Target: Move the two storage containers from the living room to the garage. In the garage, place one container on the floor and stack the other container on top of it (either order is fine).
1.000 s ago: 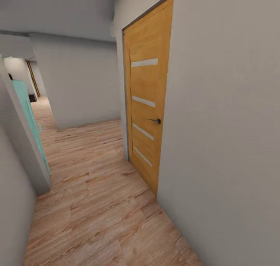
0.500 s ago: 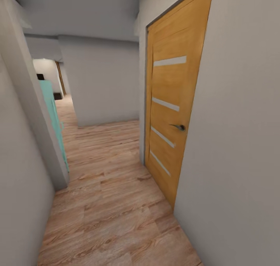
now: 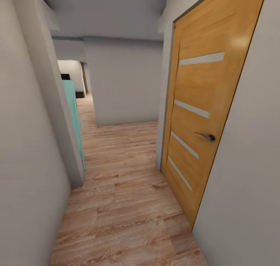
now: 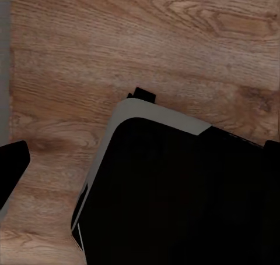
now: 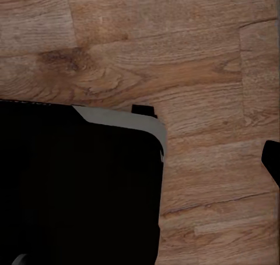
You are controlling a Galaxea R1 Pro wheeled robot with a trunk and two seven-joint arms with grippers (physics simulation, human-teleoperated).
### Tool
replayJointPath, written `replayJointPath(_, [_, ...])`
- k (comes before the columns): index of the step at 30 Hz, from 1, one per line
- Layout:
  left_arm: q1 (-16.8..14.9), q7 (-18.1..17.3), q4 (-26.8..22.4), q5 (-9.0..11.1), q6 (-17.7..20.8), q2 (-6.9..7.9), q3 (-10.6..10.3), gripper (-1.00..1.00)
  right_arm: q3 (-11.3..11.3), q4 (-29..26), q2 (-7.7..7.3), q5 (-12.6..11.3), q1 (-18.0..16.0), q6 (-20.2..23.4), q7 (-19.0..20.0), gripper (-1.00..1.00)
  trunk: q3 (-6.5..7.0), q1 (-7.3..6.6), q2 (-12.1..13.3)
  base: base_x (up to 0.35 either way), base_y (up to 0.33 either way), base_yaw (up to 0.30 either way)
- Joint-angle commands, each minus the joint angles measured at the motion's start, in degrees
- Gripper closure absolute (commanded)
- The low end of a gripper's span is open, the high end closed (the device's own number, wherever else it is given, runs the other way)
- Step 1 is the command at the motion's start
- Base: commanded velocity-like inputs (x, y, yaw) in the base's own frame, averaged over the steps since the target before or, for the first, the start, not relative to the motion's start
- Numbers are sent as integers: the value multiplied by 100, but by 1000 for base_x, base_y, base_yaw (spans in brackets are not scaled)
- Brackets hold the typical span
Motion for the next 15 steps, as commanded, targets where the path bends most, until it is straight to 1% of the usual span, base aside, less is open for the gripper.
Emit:
replayJointPath(1, [-4, 16, 0, 41, -11, -1, -49, -100, 49, 18, 5, -58, -10, -35, -10, -100, -10, 5, -7, 322, 0, 300])
replayJointPath(15, [-4, 16, 0, 48, 5, 6, -49, -100, 50, 19, -25, -58, -6, -32, -10, -100, -10, 5, -7, 322, 0, 300])
